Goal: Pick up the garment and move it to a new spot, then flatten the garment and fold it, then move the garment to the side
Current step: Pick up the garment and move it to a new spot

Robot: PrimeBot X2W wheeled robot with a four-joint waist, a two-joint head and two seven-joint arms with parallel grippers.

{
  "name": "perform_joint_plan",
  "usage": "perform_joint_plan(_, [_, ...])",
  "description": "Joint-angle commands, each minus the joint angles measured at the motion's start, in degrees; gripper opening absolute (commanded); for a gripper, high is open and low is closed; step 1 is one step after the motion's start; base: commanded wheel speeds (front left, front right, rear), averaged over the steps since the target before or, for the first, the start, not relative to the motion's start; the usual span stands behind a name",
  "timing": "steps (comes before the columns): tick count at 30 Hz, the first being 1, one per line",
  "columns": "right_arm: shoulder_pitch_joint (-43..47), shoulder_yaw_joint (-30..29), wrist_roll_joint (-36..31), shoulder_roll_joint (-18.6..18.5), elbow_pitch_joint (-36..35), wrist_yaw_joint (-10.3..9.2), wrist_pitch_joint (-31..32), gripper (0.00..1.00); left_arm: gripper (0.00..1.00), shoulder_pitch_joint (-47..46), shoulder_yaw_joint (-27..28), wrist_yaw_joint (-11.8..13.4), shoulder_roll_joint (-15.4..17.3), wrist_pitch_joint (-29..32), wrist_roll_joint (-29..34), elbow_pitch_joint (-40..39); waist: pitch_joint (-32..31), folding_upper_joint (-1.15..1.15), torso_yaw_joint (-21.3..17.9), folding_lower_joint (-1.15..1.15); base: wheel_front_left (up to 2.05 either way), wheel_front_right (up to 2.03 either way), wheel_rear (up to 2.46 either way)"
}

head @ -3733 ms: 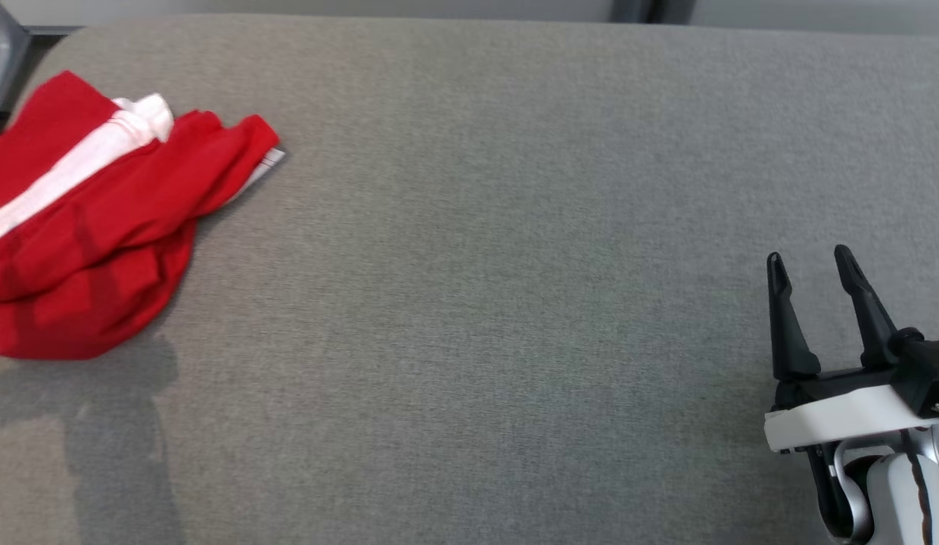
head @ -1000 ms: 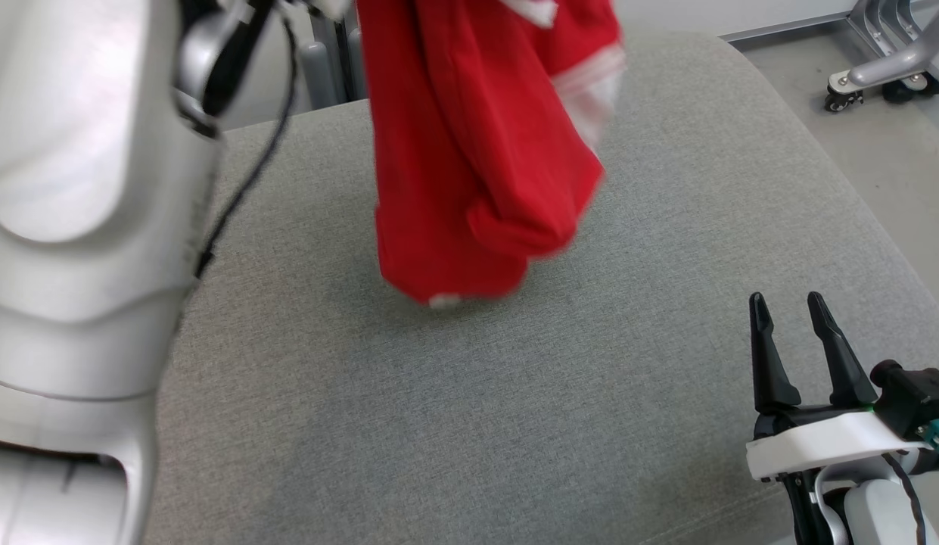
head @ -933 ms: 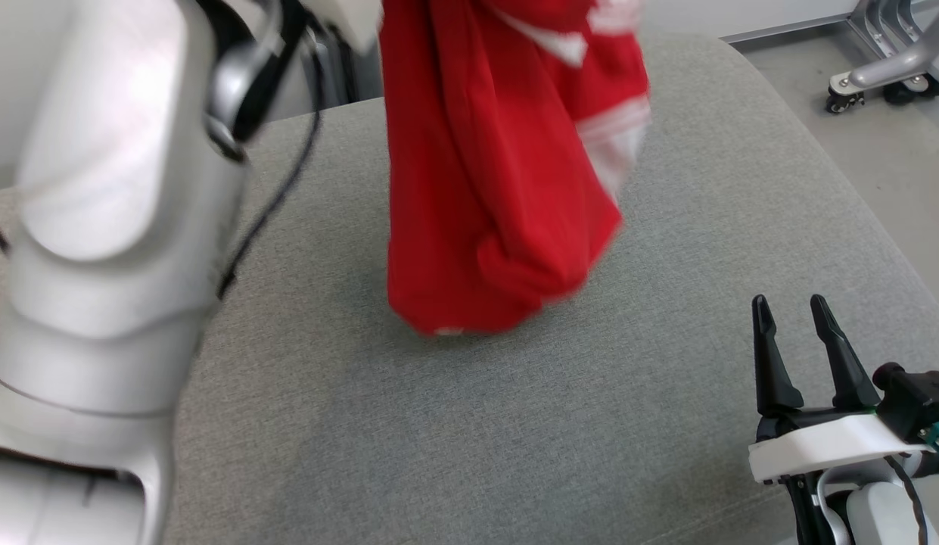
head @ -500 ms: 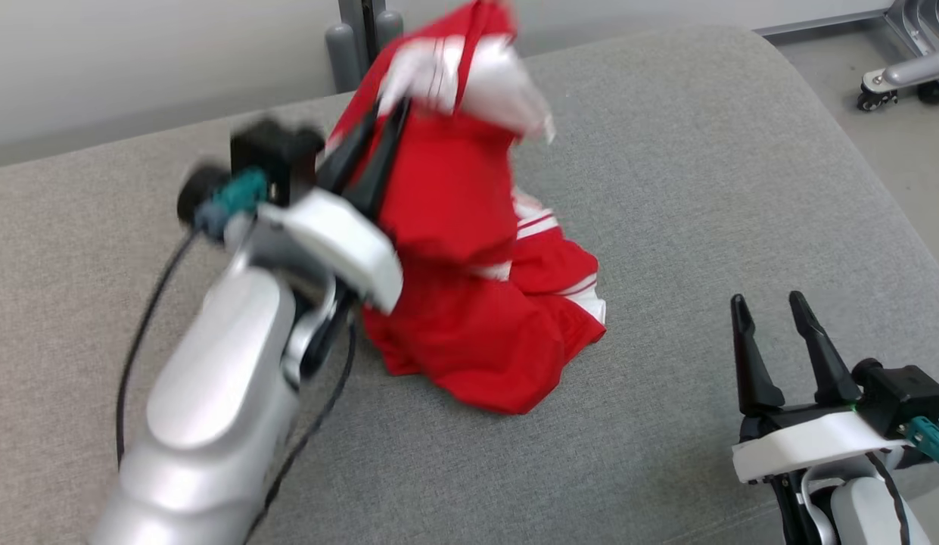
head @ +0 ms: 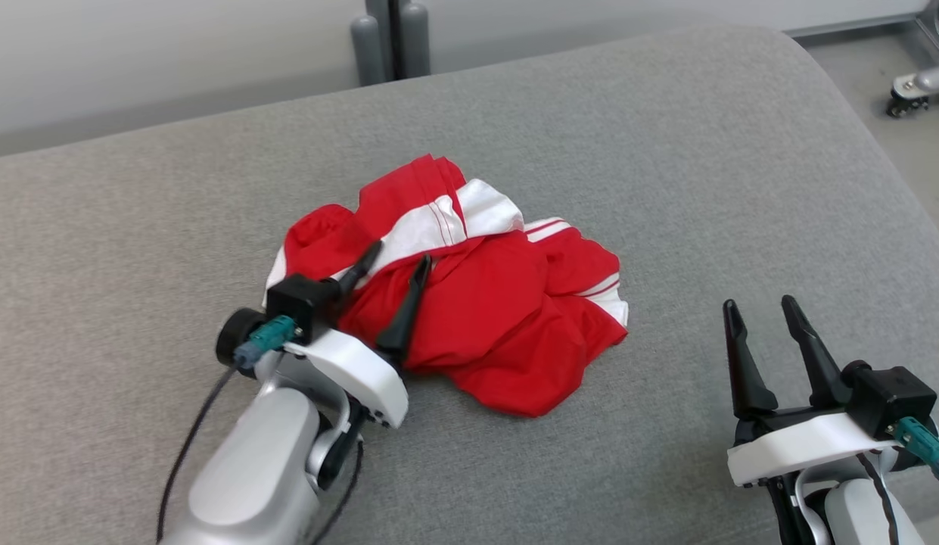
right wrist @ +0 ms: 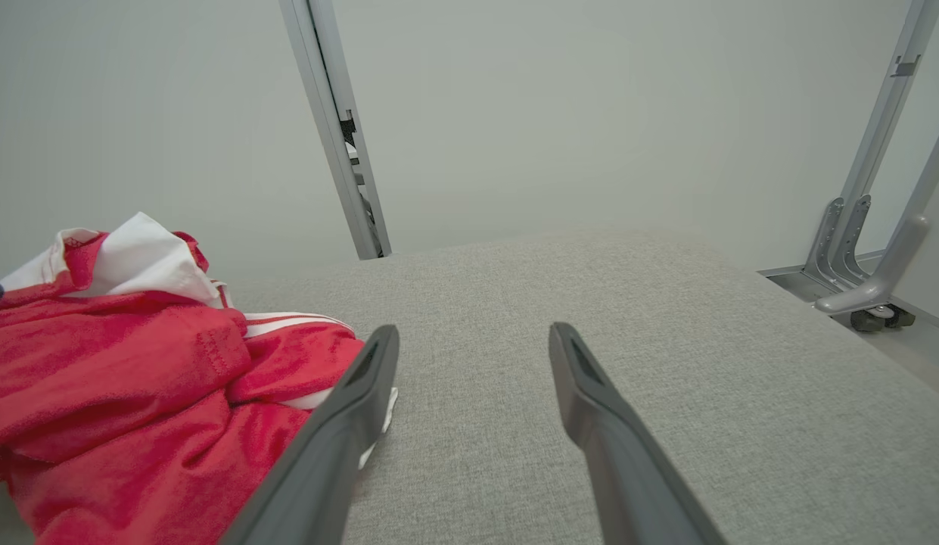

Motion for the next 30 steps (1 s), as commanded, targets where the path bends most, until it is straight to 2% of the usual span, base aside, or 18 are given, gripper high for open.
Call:
perform_joint_plan(1, [-0.2,-0.2,-0.5,-0.3,-0.3,0.10,-0.3,1.00,1.00,-1.6,1.1,-0.1,1.0,-1.3,0.1,-0.3,-1.2,0.00,1.2,0.00,0.00,0.00,0.00])
perform_joint_plan(11, [2.2,-1.6,-2.6,-0.3,-1.6,0.09,-0.3,1.00,1.00,3.0,9.5,2.1,6.0,-3.8,1.1,-9.4,-5.1,0.00,5.6,0.00,0.00,0.00,0.00])
perform_joint_plan(18, [4.0,-2.6,-3.4,-0.3,-3.1,0.09,-0.3,1.00,1.00,12.5,16.5,3.4,8.1,-3.8,3.6,-18.8,-7.3,0.00,8.9,0.00,0.00,0.00,0.00])
perform_joint_plan(25, [5.2,-2.8,-3.5,-0.3,-3.9,0.09,-0.3,1.00,1.00,21.6,21.3,5.0,7.7,-3.8,5.7,-24.5,-8.6,0.00,11.2,0.00,0.00,0.00,0.00])
perform_joint_plan(30, [6.2,-3.1,-3.6,-0.3,-3.9,0.09,-0.3,1.00,1.00,26.5,23.6,5.2,6.1,-3.8,6.7,-25.6,-9.0,0.00,12.4,0.00,0.00,0.00,0.00])
